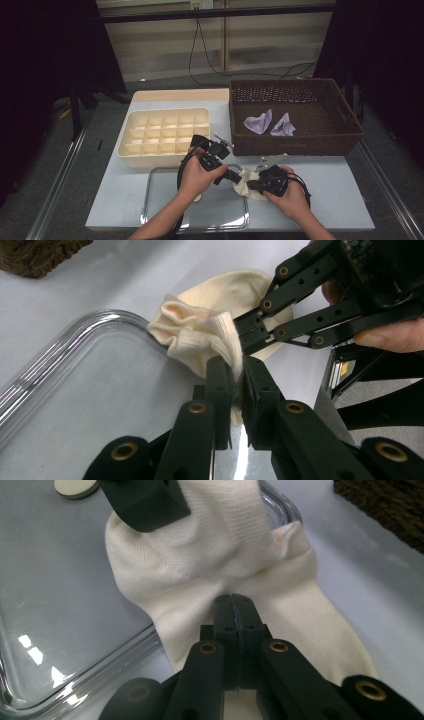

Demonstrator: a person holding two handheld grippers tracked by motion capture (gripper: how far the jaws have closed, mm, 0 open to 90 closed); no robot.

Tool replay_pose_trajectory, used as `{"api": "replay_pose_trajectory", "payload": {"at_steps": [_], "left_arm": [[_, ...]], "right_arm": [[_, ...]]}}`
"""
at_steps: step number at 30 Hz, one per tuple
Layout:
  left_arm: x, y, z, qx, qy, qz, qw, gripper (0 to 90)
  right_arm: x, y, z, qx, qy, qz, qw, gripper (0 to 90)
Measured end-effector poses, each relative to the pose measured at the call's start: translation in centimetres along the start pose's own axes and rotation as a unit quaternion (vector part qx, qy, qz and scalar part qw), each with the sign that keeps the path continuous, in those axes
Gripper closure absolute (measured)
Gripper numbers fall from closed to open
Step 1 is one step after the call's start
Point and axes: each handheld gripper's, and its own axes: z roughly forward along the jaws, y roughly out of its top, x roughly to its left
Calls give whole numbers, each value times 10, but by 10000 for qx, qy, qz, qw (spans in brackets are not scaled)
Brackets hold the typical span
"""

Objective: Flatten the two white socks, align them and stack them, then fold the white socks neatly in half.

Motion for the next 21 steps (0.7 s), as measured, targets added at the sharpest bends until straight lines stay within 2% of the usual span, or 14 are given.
{"api": "replay_pose_trajectory", "payload": {"at_steps": [10, 12, 17, 21], "left_arm": [[1, -2, -12, -67, 22, -63, 10000, 834], [1, -4, -14, -138, -24, -136, 9998, 834], [1, -4, -20, -138, -14, -94, 9999, 835], [0, -4, -24, -140, -13, -136, 9998, 836]], "right_arm": [[3, 5, 3, -134, 180, 61, 9997, 900], [3, 7, 3, -165, 194, 18, 9997, 900], [7, 12, 6, -168, 192, 2, 9997, 900], [9, 15, 9, -242, 290, -23, 9993, 900]]}}
